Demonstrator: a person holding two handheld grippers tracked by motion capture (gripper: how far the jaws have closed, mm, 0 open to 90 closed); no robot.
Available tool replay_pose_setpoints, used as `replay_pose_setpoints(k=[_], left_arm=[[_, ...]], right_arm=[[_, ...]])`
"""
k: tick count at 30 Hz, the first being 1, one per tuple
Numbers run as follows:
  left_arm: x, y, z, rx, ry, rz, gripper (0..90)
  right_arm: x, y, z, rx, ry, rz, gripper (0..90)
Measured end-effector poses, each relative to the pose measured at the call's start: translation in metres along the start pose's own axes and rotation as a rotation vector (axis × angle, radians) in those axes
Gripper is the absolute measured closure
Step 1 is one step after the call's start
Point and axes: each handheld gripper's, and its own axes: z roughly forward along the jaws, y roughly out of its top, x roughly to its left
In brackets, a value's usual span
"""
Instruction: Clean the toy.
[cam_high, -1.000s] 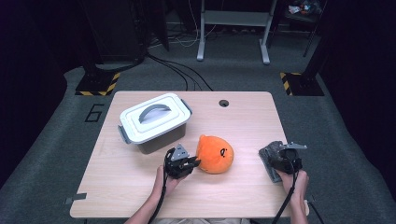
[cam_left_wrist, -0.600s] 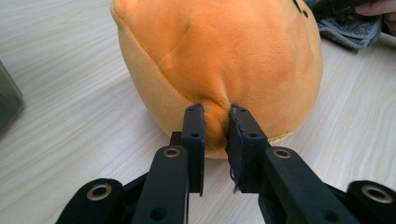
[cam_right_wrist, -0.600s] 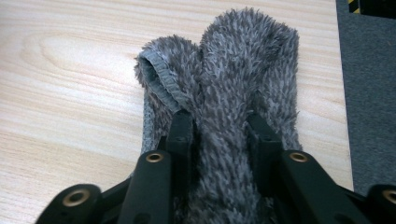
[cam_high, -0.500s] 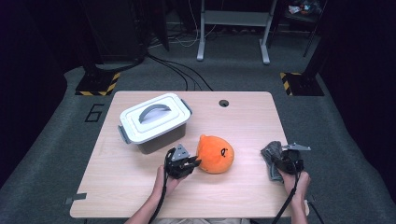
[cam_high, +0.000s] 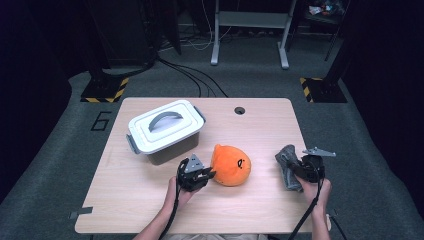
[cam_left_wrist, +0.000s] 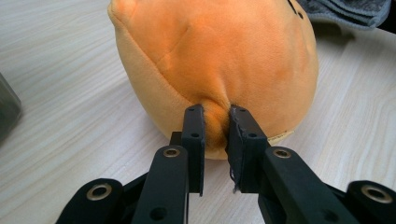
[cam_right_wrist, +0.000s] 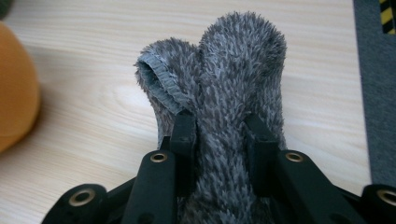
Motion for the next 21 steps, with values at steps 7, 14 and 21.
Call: replay_pose_setpoints(k=[7,14,21], left_arm=[[-0.001,0.002,0.000,0.004,-0.003,0.014,77.6],[-0.003,0.004,0.001,0.000,0.001,0.019,77.6],[-0.004,0.007,0.002,0.001,-0.004,0.024,77.6]], right_arm=[[0.020,0.017,-0.006,-0.026,0.070,-0.039,69.1],[0.040,0.034,-0.009,-0.049,0.144,-0.068,68.9],[0.069,0.051,-0.009,-0.065,0.219,-0.120,68.9]])
